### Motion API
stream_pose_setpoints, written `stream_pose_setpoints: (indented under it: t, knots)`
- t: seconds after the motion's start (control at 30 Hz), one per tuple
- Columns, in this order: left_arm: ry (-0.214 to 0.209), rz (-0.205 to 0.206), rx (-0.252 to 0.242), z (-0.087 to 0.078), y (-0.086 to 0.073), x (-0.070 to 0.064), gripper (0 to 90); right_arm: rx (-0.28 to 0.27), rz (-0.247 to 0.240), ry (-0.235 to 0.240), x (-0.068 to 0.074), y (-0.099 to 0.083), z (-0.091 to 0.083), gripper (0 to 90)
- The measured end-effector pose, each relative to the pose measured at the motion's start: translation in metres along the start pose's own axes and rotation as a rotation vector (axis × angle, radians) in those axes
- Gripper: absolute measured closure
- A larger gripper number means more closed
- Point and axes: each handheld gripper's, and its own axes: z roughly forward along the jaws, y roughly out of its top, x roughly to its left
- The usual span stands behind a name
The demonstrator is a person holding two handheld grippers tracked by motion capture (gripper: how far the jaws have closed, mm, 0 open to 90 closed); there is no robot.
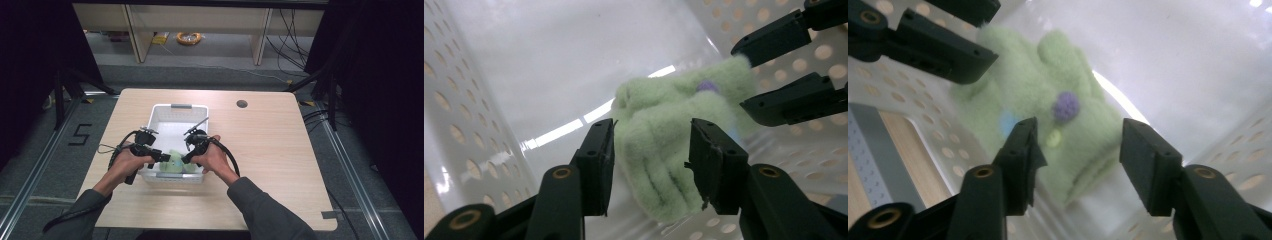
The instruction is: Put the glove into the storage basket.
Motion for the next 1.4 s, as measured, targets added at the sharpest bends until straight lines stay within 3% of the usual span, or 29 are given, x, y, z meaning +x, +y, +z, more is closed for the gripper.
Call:
stream_pose_setpoints:
  t: [0.17, 0.27, 0.43, 0.63, 0.7, 0.73, 0.77, 0.8, 0.83, 0.9, 1.07, 1.1, 1.17, 1.37, 1.4]
  knots:
    - [0.038, 0.009, -0.044, -0.006, 0.0, -0.005, 47.7, -0.031, -0.01, -0.004, -0.001, 0.005, -0.014, 45.7]
    - [0.016, -0.001, -0.045, -0.01, 0.0, -0.006, 45.1, -0.041, 0.02, -0.008, -0.001, 0.006, -0.023, 44.2]
    - [0.0, -0.015, -0.071, -0.017, -0.001, -0.012, 40.0, -0.063, 0.009, -0.009, -0.003, 0.003, -0.033, 42.9]
    - [-0.026, -0.001, -0.1, -0.023, -0.004, -0.024, 36.0, -0.091, -0.022, -0.009, -0.008, -0.003, -0.043, 40.4]
    - [-0.036, 0.007, -0.101, -0.024, -0.004, -0.026, 35.1, -0.075, 0.029, -0.021, -0.005, -0.006, -0.048, 38.1]
    - [-0.038, 0.009, -0.111, -0.025, -0.005, -0.029, 34.7, -0.1, -0.01, -0.011, -0.008, -0.006, -0.048, 37.7]
    - [-0.043, 0.006, -0.116, -0.026, -0.006, -0.031, 34.1, -0.094, 0.017, -0.006, -0.006, -0.009, -0.051, 37.6]
    - [-0.049, 0.012, -0.115, -0.026, -0.006, -0.032, 33.5, -0.115, -0.006, -0.012, -0.008, -0.01, -0.052, 37.3]
    - [-0.058, 0.008, -0.123, -0.027, -0.007, -0.035, 33.0, -0.106, 0.019, -0.008, -0.007, -0.011, -0.055, 37.3]
    - [-0.069, 0.007, -0.137, -0.028, -0.009, -0.039, 31.9, -0.145, -0.028, -0.004, -0.01, -0.015, -0.06, 36.6]
    - [-0.086, 0.025, -0.165, -0.03, -0.011, -0.051, 28.9, -0.174, -0.002, -0.012, -0.008, -0.024, -0.075, 34.9]
    - [-0.095, 0.027, -0.167, -0.031, -0.011, -0.053, 28.6, -0.193, -0.029, 0.007, -0.01, -0.026, -0.077, 34.8]
    - [-0.096, 0.03, -0.175, -0.033, -0.012, -0.059, 27.3, -0.198, -0.013, 0.003, -0.01, -0.03, -0.082, 34.1]
    - [-0.115, 0.04, -0.177, -0.032, -0.017, -0.072, 24.0, -0.255, -0.035, 0.009, -0.016, -0.042, -0.092, 33.5]
    - [-0.123, 0.046, -0.176, -0.032, -0.018, -0.074, 23.6, -0.242, -0.02, 0.008, -0.016, -0.044, -0.094, 33.4]
